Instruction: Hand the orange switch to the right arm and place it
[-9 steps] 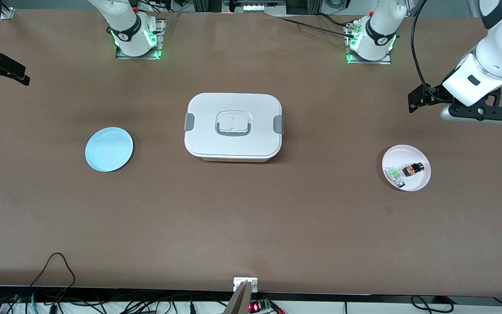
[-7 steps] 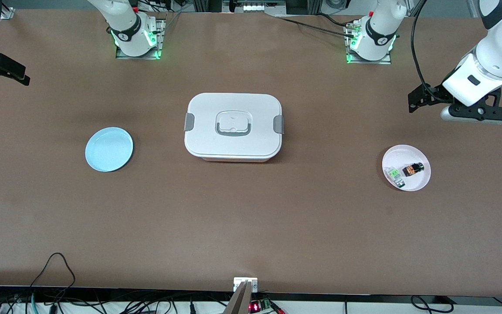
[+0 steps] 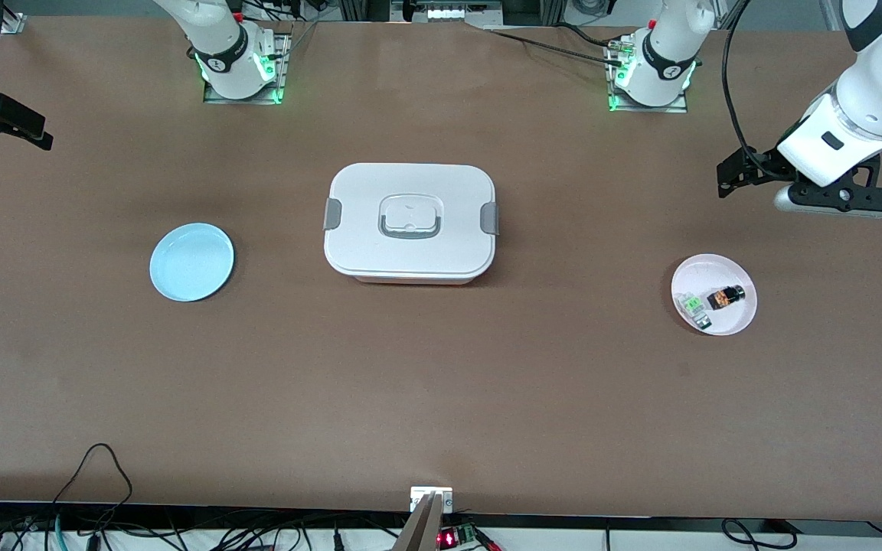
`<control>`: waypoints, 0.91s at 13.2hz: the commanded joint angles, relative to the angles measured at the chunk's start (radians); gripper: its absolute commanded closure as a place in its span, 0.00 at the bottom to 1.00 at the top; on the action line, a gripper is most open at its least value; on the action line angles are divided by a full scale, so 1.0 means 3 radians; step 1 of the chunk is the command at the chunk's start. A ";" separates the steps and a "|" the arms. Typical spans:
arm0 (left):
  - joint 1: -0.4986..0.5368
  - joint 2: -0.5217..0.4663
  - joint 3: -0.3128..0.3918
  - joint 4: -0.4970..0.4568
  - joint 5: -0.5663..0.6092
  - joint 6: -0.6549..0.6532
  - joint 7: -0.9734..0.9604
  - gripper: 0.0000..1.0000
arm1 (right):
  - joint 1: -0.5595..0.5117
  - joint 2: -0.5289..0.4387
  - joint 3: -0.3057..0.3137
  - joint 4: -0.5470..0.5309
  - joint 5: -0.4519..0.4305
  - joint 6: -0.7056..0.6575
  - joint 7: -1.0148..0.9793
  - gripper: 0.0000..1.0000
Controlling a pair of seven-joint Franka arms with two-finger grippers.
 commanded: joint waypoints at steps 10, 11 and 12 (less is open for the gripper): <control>-0.0024 0.0040 0.0003 0.0078 0.0030 -0.0062 0.0009 0.00 | 0.0039 0.0063 0.0096 0.0034 0.0017 0.0078 -0.0013 0.00; -0.0024 0.0040 0.0003 0.0078 0.0030 -0.0062 0.0004 0.00 | 0.0039 0.0053 0.0106 0.0029 0.0007 0.0068 -0.0018 0.00; -0.0024 0.0045 0.0003 0.0078 0.0030 -0.0062 0.0004 0.00 | 0.0064 0.0053 0.0112 0.0034 -0.0079 0.0073 -0.0023 0.00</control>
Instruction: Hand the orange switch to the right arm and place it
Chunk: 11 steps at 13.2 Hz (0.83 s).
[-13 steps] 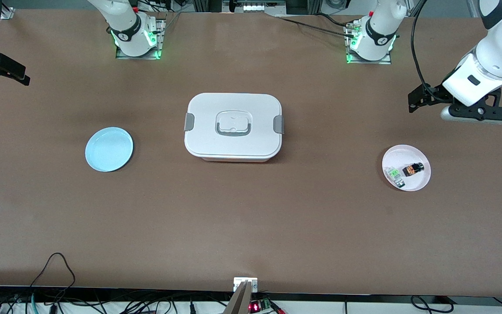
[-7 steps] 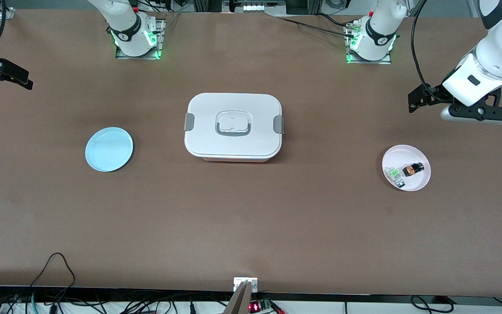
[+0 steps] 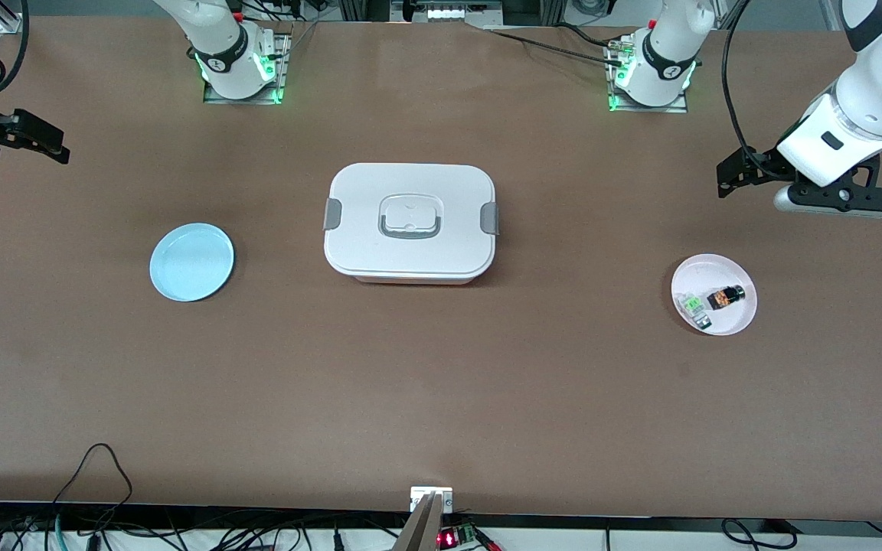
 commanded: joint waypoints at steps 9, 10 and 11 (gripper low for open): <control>-0.0010 0.0126 0.0014 0.0078 -0.0031 -0.0172 0.0009 0.00 | 0.0030 0.0030 -0.0008 0.0010 -0.0089 -0.0057 0.0018 0.00; -0.0011 0.0132 0.0014 0.0078 -0.0031 -0.0172 0.0019 0.00 | 0.0030 0.0055 -0.0008 0.0010 -0.0084 -0.0057 0.0018 0.00; -0.0011 0.0137 0.0014 0.0078 -0.0021 -0.0177 0.0049 0.00 | 0.0030 0.0060 -0.0008 0.0010 -0.0084 -0.0057 0.0018 0.00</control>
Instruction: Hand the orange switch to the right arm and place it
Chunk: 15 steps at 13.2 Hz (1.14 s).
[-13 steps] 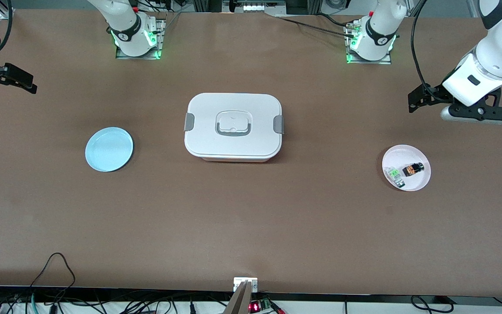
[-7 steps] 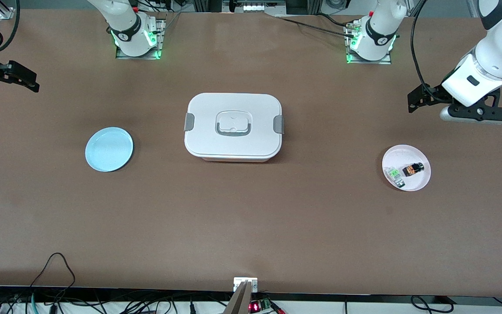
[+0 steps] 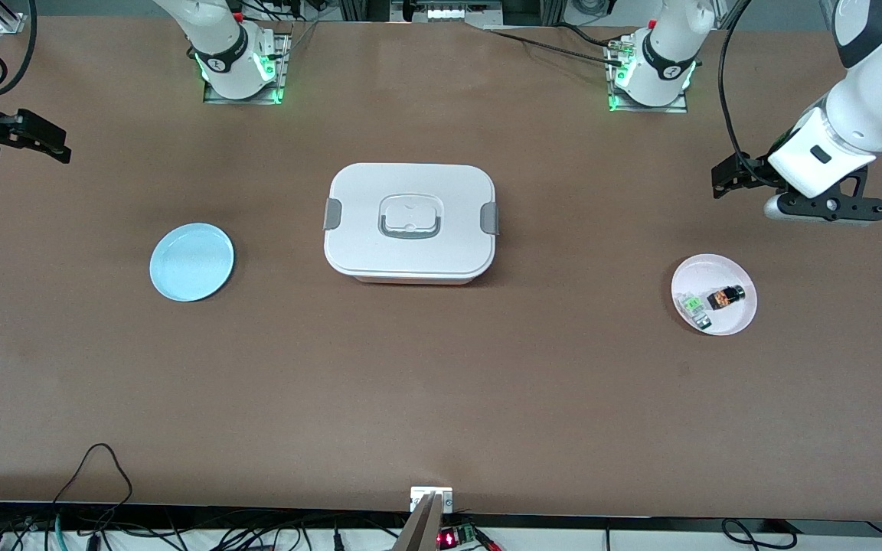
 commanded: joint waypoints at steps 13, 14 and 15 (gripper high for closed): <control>0.0009 0.0847 0.0039 0.0876 0.0015 -0.0076 0.0146 0.00 | 0.0422 0.0591 0.0027 0.0025 -0.0068 0.0087 0.0032 0.00; 0.0024 0.0857 0.0040 0.0871 0.0020 -0.0076 0.0131 0.00 | 0.0452 0.0591 0.0027 0.0025 -0.0078 0.0093 0.0057 0.00; 0.0050 0.0868 0.0045 0.0846 0.0020 -0.0076 0.0090 0.00 | 0.0453 0.0591 0.0021 0.0030 -0.0073 0.0098 0.0073 0.00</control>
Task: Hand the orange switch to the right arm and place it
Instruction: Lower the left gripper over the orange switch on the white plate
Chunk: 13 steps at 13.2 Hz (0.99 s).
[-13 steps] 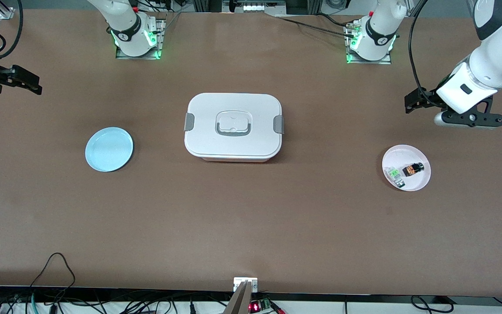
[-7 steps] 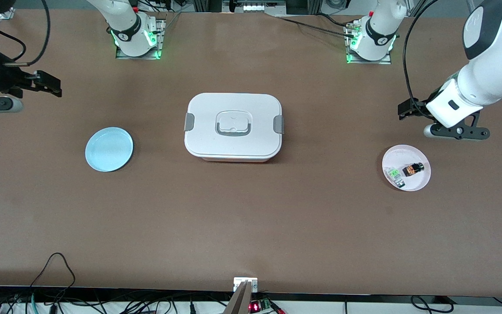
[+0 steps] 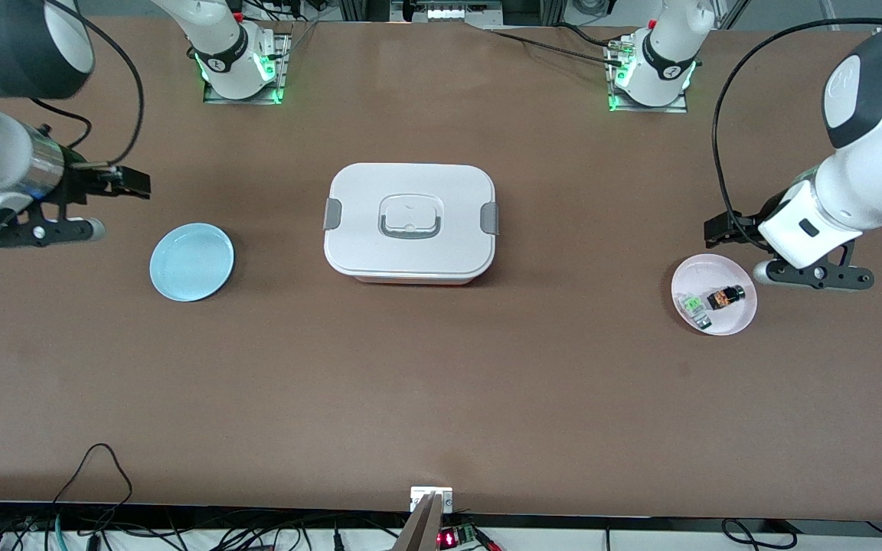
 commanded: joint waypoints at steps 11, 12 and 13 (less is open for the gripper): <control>0.0387 0.0047 0.0036 -0.0461 0.0142 -0.0128 -0.0562 0.00 | 0.0025 -0.0005 -0.0028 0.0047 -0.0029 0.0065 0.0054 0.00; 0.0387 0.0047 0.0036 -0.0542 0.0234 0.0090 -0.0613 0.00 | 0.0025 0.0000 -0.0023 0.0047 -0.0029 0.0070 0.0054 0.00; 0.0407 0.0047 0.0036 -0.0654 0.0255 0.0290 -0.0679 0.00 | 0.0025 0.0000 -0.0028 0.0047 -0.0029 0.0070 0.0054 0.00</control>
